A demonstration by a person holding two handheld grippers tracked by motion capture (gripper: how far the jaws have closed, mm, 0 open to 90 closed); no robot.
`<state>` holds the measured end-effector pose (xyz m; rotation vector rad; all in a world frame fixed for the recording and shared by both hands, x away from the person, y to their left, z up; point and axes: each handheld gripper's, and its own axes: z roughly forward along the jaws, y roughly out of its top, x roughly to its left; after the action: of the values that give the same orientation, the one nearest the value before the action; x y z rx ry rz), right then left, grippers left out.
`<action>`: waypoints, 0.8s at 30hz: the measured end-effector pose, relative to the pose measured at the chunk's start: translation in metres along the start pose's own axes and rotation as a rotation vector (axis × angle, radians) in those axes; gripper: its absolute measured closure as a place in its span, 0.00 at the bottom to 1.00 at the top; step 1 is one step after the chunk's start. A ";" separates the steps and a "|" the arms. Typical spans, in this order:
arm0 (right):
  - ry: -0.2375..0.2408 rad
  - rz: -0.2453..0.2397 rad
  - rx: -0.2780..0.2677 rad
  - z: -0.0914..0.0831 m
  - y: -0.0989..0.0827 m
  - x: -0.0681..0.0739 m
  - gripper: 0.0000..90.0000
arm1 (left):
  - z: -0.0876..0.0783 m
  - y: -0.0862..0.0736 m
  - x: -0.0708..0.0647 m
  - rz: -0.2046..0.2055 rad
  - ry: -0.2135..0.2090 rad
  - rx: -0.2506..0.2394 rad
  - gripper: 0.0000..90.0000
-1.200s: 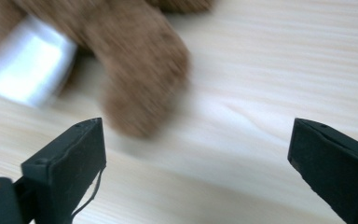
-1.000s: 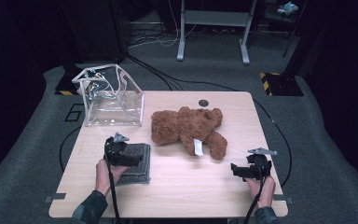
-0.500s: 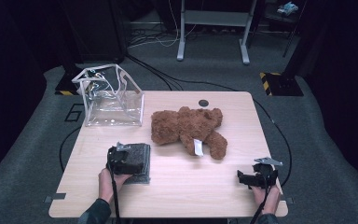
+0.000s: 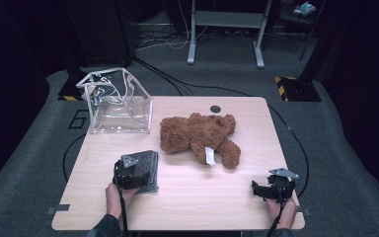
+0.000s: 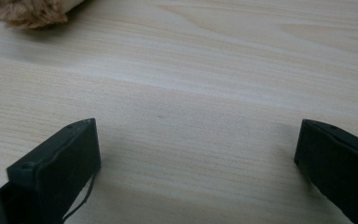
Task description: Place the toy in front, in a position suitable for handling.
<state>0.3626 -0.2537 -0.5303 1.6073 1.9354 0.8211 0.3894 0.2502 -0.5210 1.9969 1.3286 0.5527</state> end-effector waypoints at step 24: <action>-0.008 0.005 -0.002 0.000 0.001 0.000 0.00 | -0.037 0.016 -0.028 0.117 -0.106 -0.045 0.84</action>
<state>0.3632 -0.2531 -0.5302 1.6130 1.9253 0.8171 0.3639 0.2314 -0.4837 2.0471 1.1321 0.5179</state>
